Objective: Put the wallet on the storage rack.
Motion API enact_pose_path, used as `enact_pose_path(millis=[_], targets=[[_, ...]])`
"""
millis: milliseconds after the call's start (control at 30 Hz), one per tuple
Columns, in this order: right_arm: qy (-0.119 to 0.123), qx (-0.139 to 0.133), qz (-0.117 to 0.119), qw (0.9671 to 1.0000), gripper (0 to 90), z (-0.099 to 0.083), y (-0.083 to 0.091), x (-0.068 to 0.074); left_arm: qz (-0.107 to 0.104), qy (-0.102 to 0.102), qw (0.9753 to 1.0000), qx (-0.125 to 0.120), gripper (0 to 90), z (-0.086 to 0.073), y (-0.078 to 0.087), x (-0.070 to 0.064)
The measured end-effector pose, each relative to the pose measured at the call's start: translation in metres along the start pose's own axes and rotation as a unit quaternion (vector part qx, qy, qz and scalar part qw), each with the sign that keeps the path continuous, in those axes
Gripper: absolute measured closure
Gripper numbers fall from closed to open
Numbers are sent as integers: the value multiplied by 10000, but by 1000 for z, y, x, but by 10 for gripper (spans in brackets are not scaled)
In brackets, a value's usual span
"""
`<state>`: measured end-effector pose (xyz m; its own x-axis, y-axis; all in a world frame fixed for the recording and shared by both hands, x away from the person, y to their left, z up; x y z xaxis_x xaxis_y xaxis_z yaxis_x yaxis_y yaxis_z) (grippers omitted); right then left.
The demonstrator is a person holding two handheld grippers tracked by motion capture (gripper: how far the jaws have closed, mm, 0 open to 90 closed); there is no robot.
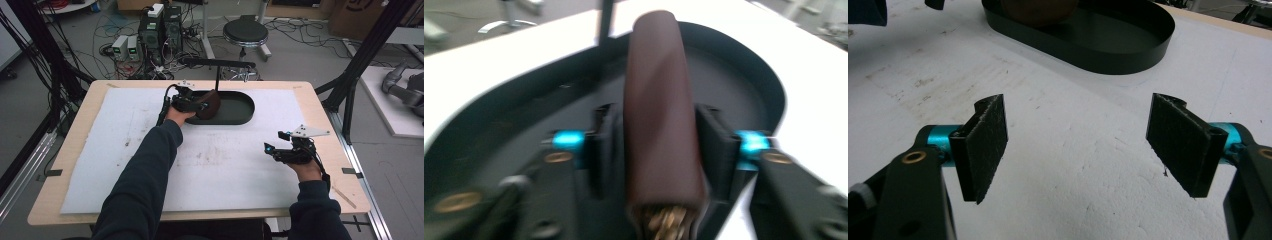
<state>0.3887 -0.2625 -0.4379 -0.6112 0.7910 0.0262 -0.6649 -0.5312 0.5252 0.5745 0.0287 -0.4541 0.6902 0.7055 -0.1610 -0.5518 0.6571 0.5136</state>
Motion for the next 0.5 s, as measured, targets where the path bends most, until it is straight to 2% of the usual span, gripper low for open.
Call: enact_pose_path(millis=[33,67,133,200,267,367,500], targets=[[0,-7,9,10000,249,0,0,1,0,0,10000,0,458,0,0,0],[5,-4,-1,10000,249,0,0,1,129,-68,9999,10,428,1,3,3],[17,-1,-4,10000,249,0,0,1,313,-70,9995,3,397,4,11,8],[33,-19,0,10000,249,0,1,2,410,-28,9991,-87,397,5,19,12],[32,-15,-6,10000,249,0,2,2,466,9,9989,-98,397,2,32,15],[10,-30,1,10000,249,0,2,2,478,18,9988,-108,397,-1,41,14],[19,-50,-44,10000,249,0,4,1,472,-5,9984,-305,385,-3,64,7]])
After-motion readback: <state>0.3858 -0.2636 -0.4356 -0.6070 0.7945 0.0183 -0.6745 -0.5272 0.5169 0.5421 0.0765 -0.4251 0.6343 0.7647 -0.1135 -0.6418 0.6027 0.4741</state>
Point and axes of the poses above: each handheld gripper's, and its own axes: y roughly backward along the jaws, z roughly out of its top, x roughly to its left, the point moved 8 cm from there along -y, roughly forward along the jaws, and after that the axes turned 1 degree about -z, right-handed, at the moved point
